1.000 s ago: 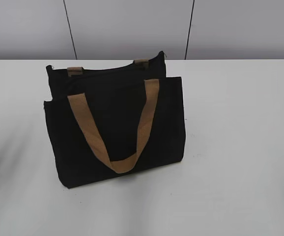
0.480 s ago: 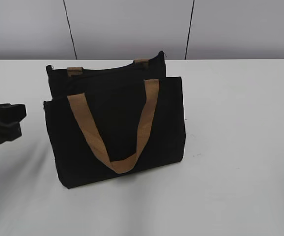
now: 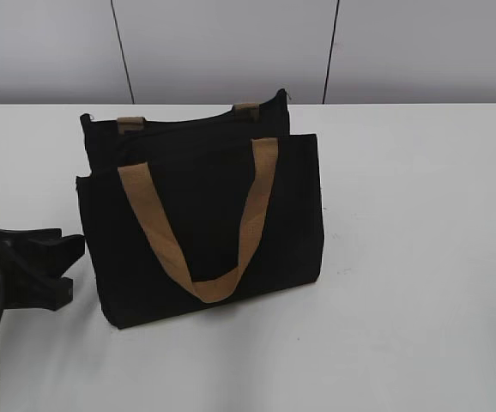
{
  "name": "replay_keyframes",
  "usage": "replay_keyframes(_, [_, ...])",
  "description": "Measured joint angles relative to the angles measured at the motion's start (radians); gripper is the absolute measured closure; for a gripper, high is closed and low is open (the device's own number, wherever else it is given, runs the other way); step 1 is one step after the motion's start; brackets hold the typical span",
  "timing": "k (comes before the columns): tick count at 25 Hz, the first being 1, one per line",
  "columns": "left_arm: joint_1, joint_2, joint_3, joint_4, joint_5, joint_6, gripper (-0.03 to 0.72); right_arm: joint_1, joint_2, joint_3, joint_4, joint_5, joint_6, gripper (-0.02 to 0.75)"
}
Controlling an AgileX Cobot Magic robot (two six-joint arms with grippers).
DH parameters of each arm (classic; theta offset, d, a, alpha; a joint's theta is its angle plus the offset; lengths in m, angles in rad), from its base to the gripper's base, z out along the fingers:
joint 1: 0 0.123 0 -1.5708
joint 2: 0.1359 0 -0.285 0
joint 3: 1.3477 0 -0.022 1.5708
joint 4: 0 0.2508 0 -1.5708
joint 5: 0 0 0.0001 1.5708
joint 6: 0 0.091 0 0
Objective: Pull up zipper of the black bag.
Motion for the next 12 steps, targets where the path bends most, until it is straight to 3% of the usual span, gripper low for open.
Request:
replay_keyframes(6, [0.000, 0.122, -0.003, 0.066, -0.106, -0.002, 0.392, 0.000, 0.000, 0.000, 0.000, 0.000, 0.000, 0.259])
replay_keyframes(10, [0.000, 0.131, -0.035, 0.065, -0.125, -0.002, 0.256, 0.000, 0.000, 0.000, 0.000, 0.000, 0.000, 0.259])
replay_keyframes(12, [0.000, 0.151, -0.042, 0.056, -0.128, -0.002, 0.223, 0.000, 0.000, 0.000, 0.000, 0.000, 0.000, 0.259])
